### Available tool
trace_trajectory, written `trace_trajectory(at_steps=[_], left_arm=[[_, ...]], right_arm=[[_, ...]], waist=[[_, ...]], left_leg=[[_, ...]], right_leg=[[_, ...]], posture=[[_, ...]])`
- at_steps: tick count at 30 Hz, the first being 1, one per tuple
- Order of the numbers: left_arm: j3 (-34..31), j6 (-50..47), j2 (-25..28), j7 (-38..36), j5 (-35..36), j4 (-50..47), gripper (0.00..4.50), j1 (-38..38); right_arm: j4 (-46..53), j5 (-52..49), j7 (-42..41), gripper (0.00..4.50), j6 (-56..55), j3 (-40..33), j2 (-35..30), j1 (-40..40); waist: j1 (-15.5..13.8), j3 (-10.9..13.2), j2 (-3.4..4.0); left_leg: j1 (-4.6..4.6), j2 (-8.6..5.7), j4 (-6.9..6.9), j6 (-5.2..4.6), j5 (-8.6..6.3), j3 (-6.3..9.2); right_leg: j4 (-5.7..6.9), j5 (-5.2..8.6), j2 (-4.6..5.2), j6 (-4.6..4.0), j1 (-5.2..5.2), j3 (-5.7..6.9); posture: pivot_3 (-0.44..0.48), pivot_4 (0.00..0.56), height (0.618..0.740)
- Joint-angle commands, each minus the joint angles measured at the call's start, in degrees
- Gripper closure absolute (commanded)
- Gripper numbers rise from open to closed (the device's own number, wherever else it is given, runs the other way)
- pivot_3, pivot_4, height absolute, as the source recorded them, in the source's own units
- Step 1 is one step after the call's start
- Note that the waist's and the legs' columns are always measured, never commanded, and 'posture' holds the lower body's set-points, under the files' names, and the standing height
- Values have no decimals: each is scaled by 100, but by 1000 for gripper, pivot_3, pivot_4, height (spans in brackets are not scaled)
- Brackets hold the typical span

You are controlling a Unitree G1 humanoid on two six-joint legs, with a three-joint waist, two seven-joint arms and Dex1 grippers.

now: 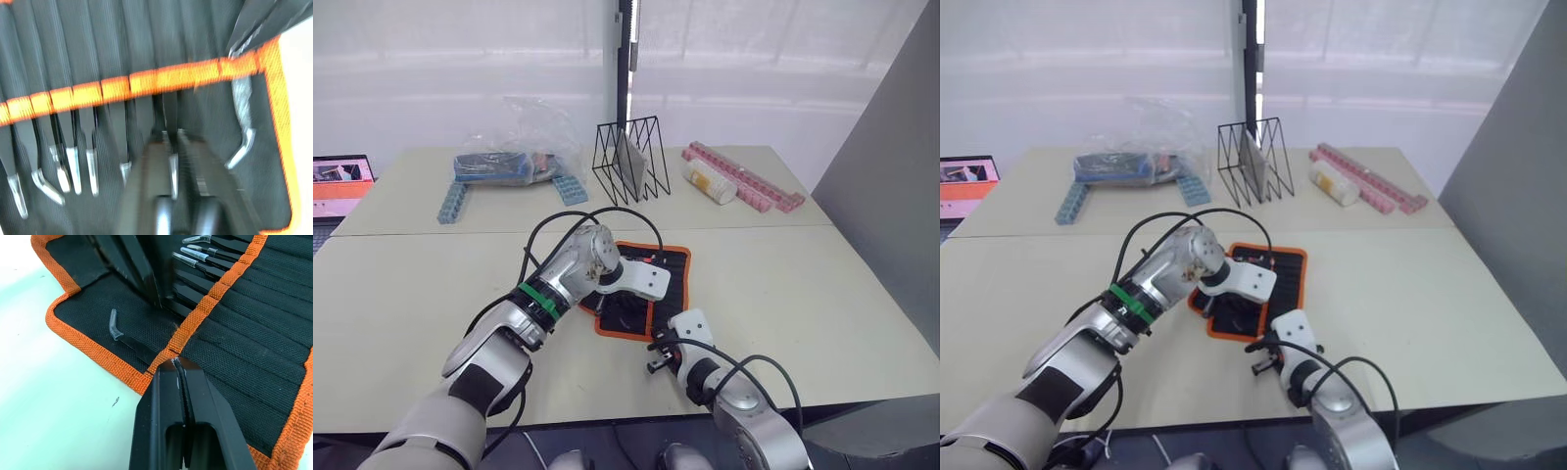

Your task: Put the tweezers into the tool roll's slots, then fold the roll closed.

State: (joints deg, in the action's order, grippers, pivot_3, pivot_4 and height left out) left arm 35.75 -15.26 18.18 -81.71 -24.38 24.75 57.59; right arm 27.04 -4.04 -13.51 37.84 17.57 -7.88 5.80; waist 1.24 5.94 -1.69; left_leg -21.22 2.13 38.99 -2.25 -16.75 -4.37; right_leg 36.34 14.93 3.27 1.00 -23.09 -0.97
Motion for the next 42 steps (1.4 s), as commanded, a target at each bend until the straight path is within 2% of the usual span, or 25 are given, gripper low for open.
trace_trajectory(at_steps=[1, 8, 9, 13, 15, 21, 26, 29, 31, 34, 37, 39, 42], left_arm=[[-257, -84, 134, 23, 184, -376, 2535, 122], [-813, -799, 863, -382, 705, -1345, 204, 118], [-922, -936, 982, -410, 806, -1460, 14, 90], [-1707, -1499, 1462, -324, 1474, -1975, 14, -285], [-2295, -1800, 1610, -96, 1891, -2191, 14, -636], [-3894, -2460, 1833, 1294, 2485, -2632, 14, -1956], [-4912, -2850, 1932, 2169, 2763, -3450, 14, -3534], [-5583, -2923, 1671, 2609, 3083, -4094, 14, -4550], [-6074, -2737, 1323, 2926, 3261, -4617, 14, -5452], [-6434, -2414, 788, 3183, 3608, -5377, 14, -6544], [-6534, -2199, 278, 3570, 3832, -5858, 14, -7218], [-6484, -2076, -78, 3912, 3895, -6106, 14, -7567], [-6295, -1808, -599, 4510, 3812, -6417, 14, -8008]], right_arm=[[-522, -44, -123, 4500, 453, 353, -51, 193], [-526, -57, -207, 4500, 500, 315, -147, 92], [-530, -62, -221, 4500, 501, 306, -163, 79], [-557, -85, -294, 4500, 482, 247, -247, 50], [-590, -90, -314, 4500, 471, 248, -273, 22], [-616, -100, -424, 4500, 473, 266, -393, -48], [-561, -122, -550, 4500, 495, 232, -576, -47], [-512, -141, -638, 4500, 517, 200, -700, -33], [-483, -153, -706, 4500, 541, 194, -792, -47], [-456, -193, -811, 4500, 556, 175, -937, -70], [-451, -227, -907, 4500, 587, 189, -1058, -135], [-454, -250, -983, 4500, 607, 202, -1139, -184], [-463, -273, -1077, 4500, 645, 223, -1222, -267]], waist=[[21, 0, 0], [80, 3, 2], [79, 3, 2], [105, 3, 3], [106, 3, 3], [107, 4, 1], [95, 2, -3], [77, 1, -5], [43, 0, -11], [12, -7, -23], [-61, -19, -41], [-79, -21, -42], [-68, -23, -42]], left_leg=[[-3, 1, 0, 0, 0, 0], [-2, -3, -1, 0, 0, 0], [-1, -4, -1, 0, 0, 1], [3, -4, -1, 0, 0, 2], [7, -4, -2, 0, 0, 4], [10, 0, -1, 4, 2, 6], [14, 0, -4, 7, 1, 8], [16, 4, -6, 27, -4, 8], [14, 5, -8, 39, -2, 16], [18, 5, -11, 51, -9, 22], [26, 5, -12, 61, -14, 41], [35, 5, -14, 99, -35, 43], [36, 4, -17, 100, -35, 40]], right_leg=[[-2, 0, -1, 0, -3, -1], [33, 10, 4, -2, -15, -4], [36, 13, 5, -1, -15, -4], [38, 16, 6, -2, -14, -5], [47, 23, 8, -3, -13, -3], [56, 25, 16, -4, -13, 0], [62, 25, 24, -5, -11, 3], [62, 25, 41, -5, -10, 3], [61, 28, 104, -10, -10, 9], [54, 29, 121, -13, -3, 5], [39, 31, 142, -16, -2, 19], [38, 35, 154, -23, 5, 25], [36, 55, 162, -58, 8, 31]], posture=[[0, 150, 737], [0, 150, 737], [0, 150, 737], [0, 150, 737], [0, 150, 737], [0, 150, 737], [0, 150, 737], [0, 150, 737], [0, 150, 737], [0, 150, 737], [0, 150, 737], [0, 150, 737], [0, 150, 737]])
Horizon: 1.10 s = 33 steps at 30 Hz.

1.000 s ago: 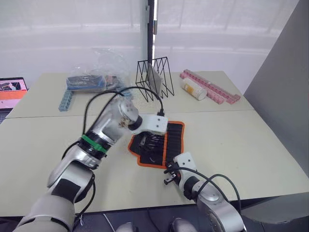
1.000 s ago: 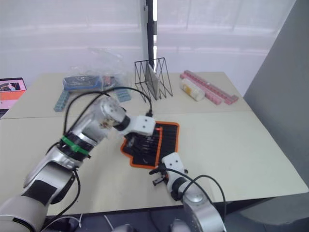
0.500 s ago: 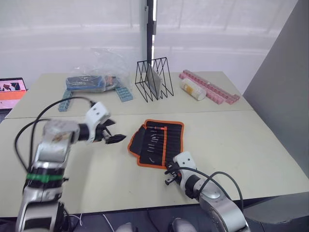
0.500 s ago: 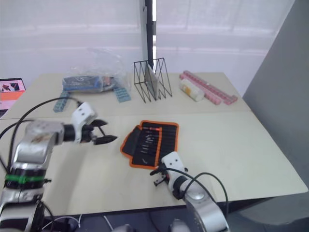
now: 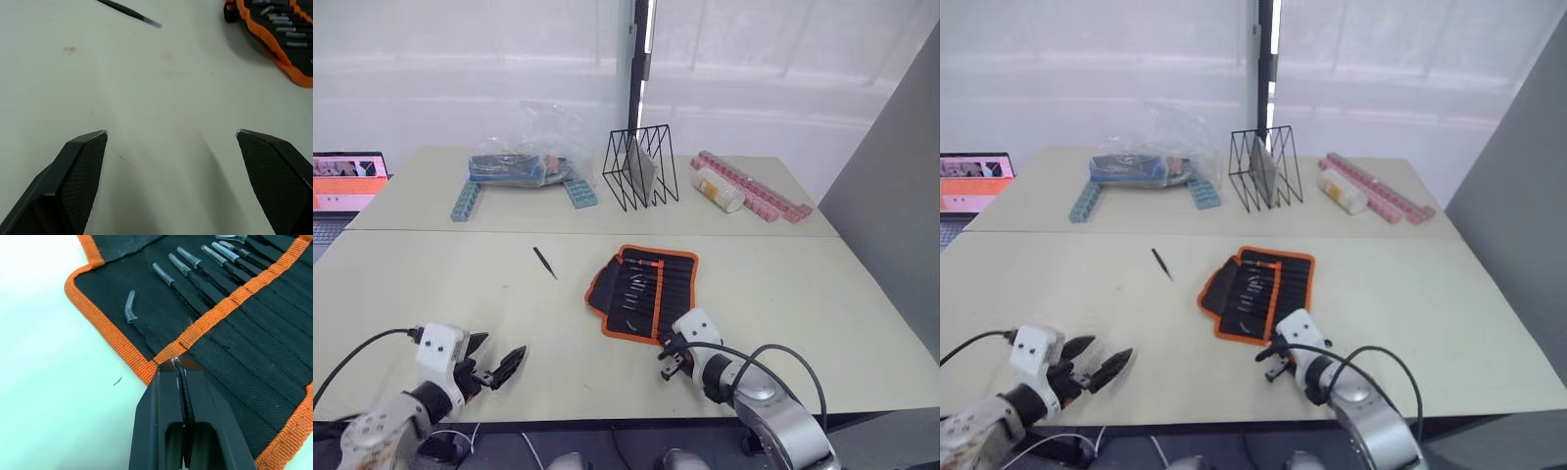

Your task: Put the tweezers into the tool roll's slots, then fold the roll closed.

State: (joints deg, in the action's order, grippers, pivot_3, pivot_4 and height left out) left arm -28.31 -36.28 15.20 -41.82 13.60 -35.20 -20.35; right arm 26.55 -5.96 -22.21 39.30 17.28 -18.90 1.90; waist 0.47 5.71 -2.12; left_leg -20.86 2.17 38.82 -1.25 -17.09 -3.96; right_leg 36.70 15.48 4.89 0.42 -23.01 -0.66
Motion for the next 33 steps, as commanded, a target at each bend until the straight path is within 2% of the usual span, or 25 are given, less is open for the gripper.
trace_trajectory(at_steps=[1, 3, 8, 11, 18, 24, 29, 33], left_arm=[[169, 353, -431, 696, 1, -499, 14, -319], [264, 477, -788, 1181, -130, -676, 14, -580], [500, 713, -1233, 1887, -228, -906, 14, -1019], [672, 874, -1249, 1988, -209, -913, 14, -1256], [799, 1298, -1058, 2076, -201, -475, 14, -1319], [1015, 1268, -944, 2596, -407, 130, 14, -520], [1447, 596, -967, 3266, -649, 496, 14, 815], [1627, 230, -969, 3670, -818, 828, 14, 1589]], right_arm=[[-413, -87, -236, 4500, 508, 246, -141, 108], [-426, -93, -289, 4500, 535, 244, -178, 50], [-443, -127, -385, 4500, 579, 219, -270, -38], [-473, -132, -435, 4500, 584, 226, -305, -80], [-521, -127, -474, 4500, 604, 251, -301, -155], [-512, -112, -462, 4500, 614, 237, -297, -139], [-473, -108, -416, 4500, 624, 240, -286, -100], [-459, -107, -376, 4500, 631, 241, -272, -114]], waist=[[12, -1, 0], [28, -1, -1], [63, -1, -2], [100, -2, 0], [174, -1, 2], [106, 2, 10], [19, -2, 2], [45, -14, -12]], left_leg=[[-1, 0, -1, -2, 1, 0], [-3, 0, -4, -8, 4, 1], [-23, 0, -8, -45, 23, -2], [-28, 0, -17, -57, 16, -14], [-28, 0, -22, -72, -5, -46], [-19, 1, -27, -61, 1, -44], [-14, 1, -24, -51, 7, -44], [-16, 0, -22, -52, 9, -45]], right_leg=[[-1, 0, 0, 0, 1, 1], [0, -8, -3, 15, 0, 4], [-10, -12, -7, 22, -6, 4], [-68, -11, -5, 19, 2, 8], [-80, -9, 23, 16, -9, 35], [-81, 4, 29, -6, -13, 51], [-75, -9, 31, 13, -9, 58], [-64, -19, 30, 28, 0, 68]], posture=[[0, 150, 737], [0, 150, 737], [0, 150, 737], [0, 150, 737], [0, 150, 737], [0, 150, 737], [0, 150, 737], [0, 150, 737]])
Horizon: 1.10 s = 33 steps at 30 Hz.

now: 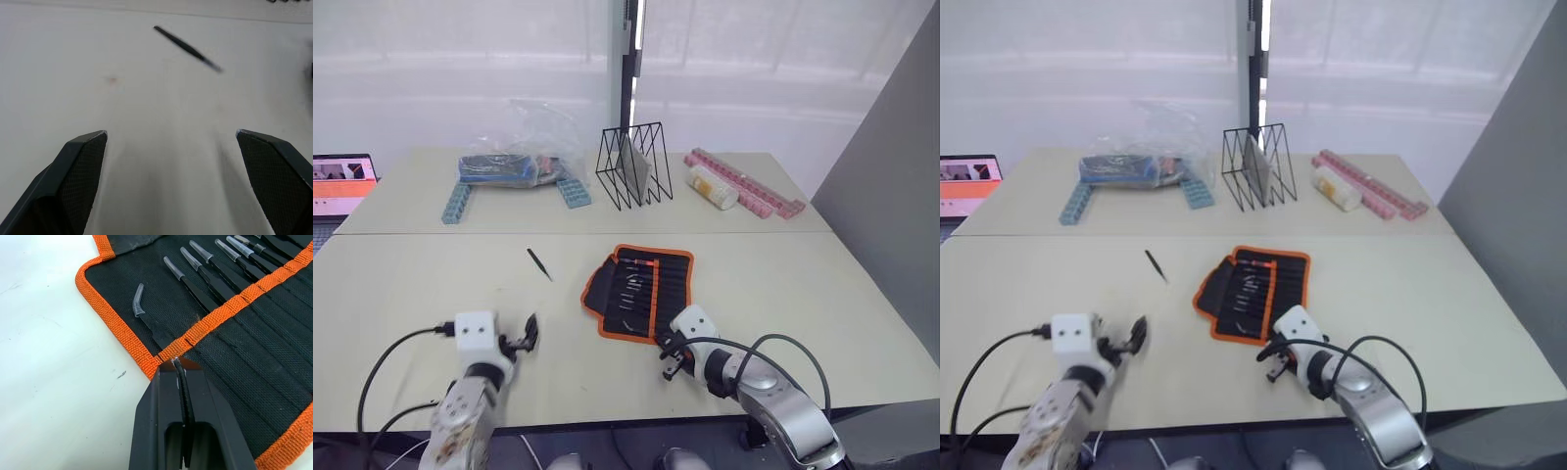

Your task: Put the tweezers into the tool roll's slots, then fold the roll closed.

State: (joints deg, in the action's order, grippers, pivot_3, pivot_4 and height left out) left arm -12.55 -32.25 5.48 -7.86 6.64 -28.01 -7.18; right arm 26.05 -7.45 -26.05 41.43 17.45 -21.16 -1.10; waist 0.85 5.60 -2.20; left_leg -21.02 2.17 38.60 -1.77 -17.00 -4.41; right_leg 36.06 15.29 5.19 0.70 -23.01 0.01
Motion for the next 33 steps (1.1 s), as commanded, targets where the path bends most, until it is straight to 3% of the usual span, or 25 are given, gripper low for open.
trace_trajectory(at_steps=[1, 7, 15, 20, 26, 33], left_arm=[[93, -212, 1, 346, -144, 218, 14, 442], [273, -341, -4, 747, -372, 923, 14, 1236], [416, -60, -34, 1115, -578, 2717, 14, 2630], [285, -53, -162, 1396, -520, 3457, 14, 3081], [173, -190, -270, 1677, -559, 3592, 14, 3094], [105, -156, -251, 1655, -476, 3666, 2143, 3058]], right_arm=[[-405, 37, 18, 4500, 419, 217, -37, 183], [-437, 44, 32, 4500, 392, 216, -20, 140], [-441, 52, 48, 4500, 403, 250, 23, 45], [-459, 63, 52, 4500, 392, 268, 46, 11], [-428, 67, 86, 4500, 412, 251, 58, 19], [-371, 56, 103, 4500, 449, 244, 61, 68]], waist=[[12, -6, -8], [-3, -7, -8], [-7, -7, -9], [-3, -7, -9], [-1, -8, 2], [-6, -7, 9]], left_leg=[[3, 0, -1, 0, 0, 0], [-1, 5, -3, 4, 2, 7], [-2, 5, -2, 13, 10, 9], [0, 7, -2, 14, 10, 10], [9, 9, -6, 16, 11, 9], [25, 9, -25, 22, 12, 8]], right_leg=[[4, -1, 0, 0, -2, 6], [2, -3, 6, -6, -5, 40], [2, -8, 10, -12, -4, 62], [5, -9, 9, -13, -7, 70], [5, -10, 11, -14, -4, 67], [3, -12, 15, -17, -2, 66]], posture=[[0, 150, 737], [0, 150, 737], [0, 150, 737], [0, 150, 737], [0, 150, 737], [0, 150, 737]])
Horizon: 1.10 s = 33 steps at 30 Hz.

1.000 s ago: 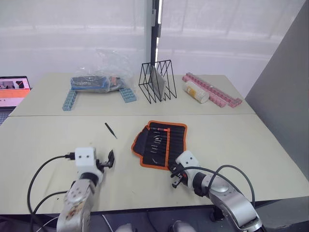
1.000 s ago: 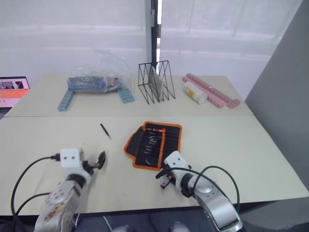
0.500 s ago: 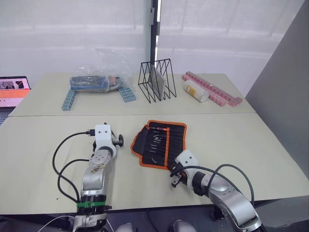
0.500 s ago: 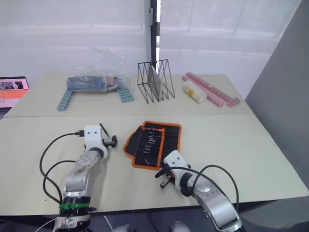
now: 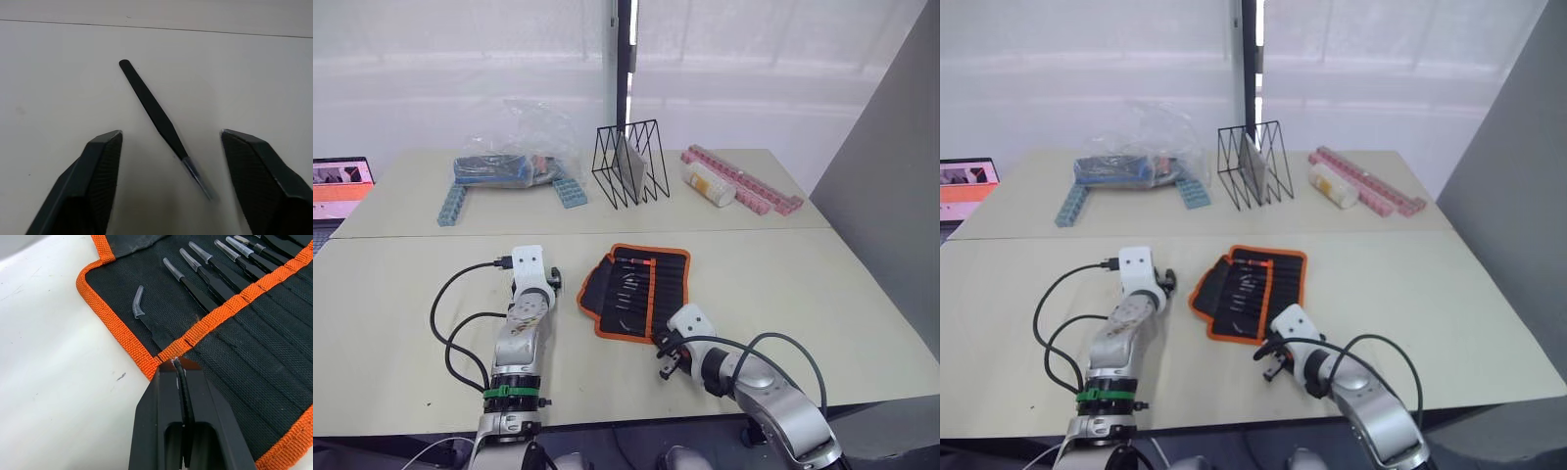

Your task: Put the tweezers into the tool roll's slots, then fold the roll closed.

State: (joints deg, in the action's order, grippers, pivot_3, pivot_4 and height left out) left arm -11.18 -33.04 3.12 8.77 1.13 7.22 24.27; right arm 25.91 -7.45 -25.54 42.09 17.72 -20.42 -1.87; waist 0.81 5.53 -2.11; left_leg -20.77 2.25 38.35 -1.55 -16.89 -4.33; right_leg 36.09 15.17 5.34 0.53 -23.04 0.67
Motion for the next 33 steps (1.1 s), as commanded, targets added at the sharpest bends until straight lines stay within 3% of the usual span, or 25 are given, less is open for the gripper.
trace_trajectory(at_steps=[1, 7, 14, 18, 26, 33], left_arm=[[-45, -69, -11, -15, 82, 156, 2494, -87], [-89, 2, -19, -68, 112, 185, 4460, -82], [-135, 214, 98, -188, 180, 140, 4485, -81], [-50, 578, 468, -633, 190, -120, 4485, -117], [653, 758, 1861, -3396, 932, -947, 4485, 71], [1582, 723, 2393, -5627, 1586, -1074, 4485, 534]], right_arm=[[-354, 56, 54, 4500, 390, 217, -10, 142], [-341, 49, 74, 4500, 409, 213, -12, 142], [-321, 37, 102, 4500, 444, 220, 12, 134], [-298, 32, 111, 4500, 465, 216, 22, 142], [-323, 41, 97, 4500, 465, 223, 31, 135], [-371, 66, 169, 4500, 471, 234, 132, 111]], waist=[[-5, 0, 2], [-20, 1, 5], [-24, 4, 9], [-8, 11, 9], [10, 30, 12], [61, 38, 25]], left_leg=[[2, 0, -3, 2, 1, 0], [3, 0, -7, 12, -2, 0], [2, 0, -8, 42, -17, 0], [-1, 0, -10, 42, -17, 0], [-19, 0, -33, 64, -7, 1], [-27, 1, -47, 65, 4, -1]], right_leg=[[-1, 0, 1, -1, 0, 0], [-3, -1, 8, -2, -1, 3], [-4, -1, 12, -2, -2, 4], [-4, -1, 12, -3, -7, 4], [-9, -7, 15, -18, -38, 12], [-16, -9, 16, -26, -49, 12]], posture=[[0, 150, 737], [0, 150, 737], [0, 150, 737], [0, 150, 737], [0, 150, 737], [0, 150, 737]])
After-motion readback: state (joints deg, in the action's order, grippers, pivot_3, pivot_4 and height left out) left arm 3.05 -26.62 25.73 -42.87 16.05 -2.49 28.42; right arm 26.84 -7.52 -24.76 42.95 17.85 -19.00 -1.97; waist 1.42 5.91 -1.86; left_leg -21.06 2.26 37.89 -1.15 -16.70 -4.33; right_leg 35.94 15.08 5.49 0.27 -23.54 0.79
